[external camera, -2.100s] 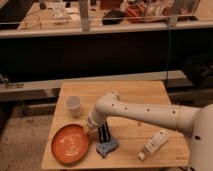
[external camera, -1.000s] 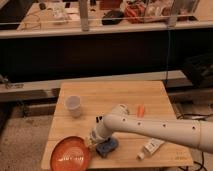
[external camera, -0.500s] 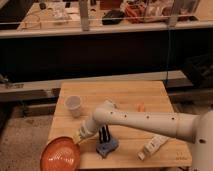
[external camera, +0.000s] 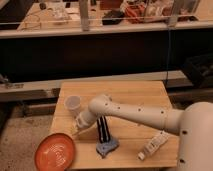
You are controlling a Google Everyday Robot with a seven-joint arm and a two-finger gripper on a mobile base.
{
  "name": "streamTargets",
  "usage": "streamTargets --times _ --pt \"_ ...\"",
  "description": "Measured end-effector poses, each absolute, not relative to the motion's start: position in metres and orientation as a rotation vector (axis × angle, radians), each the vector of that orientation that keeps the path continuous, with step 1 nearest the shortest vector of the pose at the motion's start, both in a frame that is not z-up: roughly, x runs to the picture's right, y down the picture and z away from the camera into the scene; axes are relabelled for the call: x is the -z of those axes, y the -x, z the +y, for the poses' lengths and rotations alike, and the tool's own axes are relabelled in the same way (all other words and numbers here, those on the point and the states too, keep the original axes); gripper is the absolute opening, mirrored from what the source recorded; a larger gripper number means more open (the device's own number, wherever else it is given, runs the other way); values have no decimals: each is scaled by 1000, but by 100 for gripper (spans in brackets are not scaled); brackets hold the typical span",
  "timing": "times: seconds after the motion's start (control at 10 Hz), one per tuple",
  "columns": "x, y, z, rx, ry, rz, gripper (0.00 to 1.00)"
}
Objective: Drag the ceramic bowl in a circle
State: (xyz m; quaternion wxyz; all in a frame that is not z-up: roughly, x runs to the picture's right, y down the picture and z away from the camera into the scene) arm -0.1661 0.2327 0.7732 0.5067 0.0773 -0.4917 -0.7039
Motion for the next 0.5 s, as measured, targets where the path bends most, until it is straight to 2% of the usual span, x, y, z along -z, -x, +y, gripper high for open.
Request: streamTargets --times 0.2,0.5 --pt "-775 146 228 1662 -175 -1156 10" --pt "-767 135 233 1685 -121 -1137 42"
